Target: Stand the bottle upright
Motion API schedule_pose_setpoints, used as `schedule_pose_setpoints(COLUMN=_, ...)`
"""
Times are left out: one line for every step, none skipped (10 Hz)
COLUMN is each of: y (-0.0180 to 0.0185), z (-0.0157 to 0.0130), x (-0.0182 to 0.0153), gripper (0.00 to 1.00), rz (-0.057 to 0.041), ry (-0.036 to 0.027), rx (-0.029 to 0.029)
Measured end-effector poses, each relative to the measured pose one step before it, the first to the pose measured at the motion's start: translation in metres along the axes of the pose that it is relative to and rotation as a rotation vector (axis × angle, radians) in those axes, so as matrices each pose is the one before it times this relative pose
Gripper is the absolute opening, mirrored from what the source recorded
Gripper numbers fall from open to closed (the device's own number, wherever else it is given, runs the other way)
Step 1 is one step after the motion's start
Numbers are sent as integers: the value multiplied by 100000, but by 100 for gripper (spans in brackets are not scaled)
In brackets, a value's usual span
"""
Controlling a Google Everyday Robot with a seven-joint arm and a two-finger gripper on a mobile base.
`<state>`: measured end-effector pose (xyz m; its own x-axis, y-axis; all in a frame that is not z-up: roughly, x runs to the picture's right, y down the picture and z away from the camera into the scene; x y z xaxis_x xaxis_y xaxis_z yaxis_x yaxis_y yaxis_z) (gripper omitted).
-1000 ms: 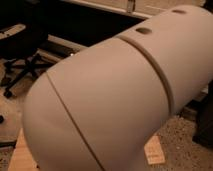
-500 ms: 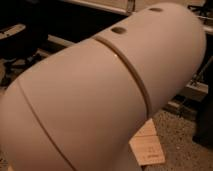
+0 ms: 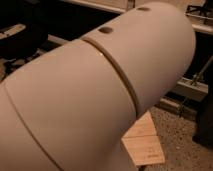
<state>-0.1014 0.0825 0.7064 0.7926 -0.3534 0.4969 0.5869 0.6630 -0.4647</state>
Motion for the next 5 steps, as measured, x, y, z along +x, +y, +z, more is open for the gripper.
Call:
schedule_pose_setpoints(y=19, z=277, x=-221, gripper=80, rz=-175, ry=234, rx=-536)
schedule_pose_setpoints(y=2, z=299, x=-278, gripper=80, rz=-498, ry=114, rx=-582)
schedule_pose_setpoints(y=-40, z=367, x=-460, gripper=80, rz=-590, ry=-264, rx=-650)
schedule_pose_setpoints(y=-86, z=338, x=-474, gripper=80, rz=-714, ry=-399, rx=-604)
schedule_pose_setpoints(y=-116, z=235, x=-303, gripper=80, rz=-540, ry=-358, rx=-396)
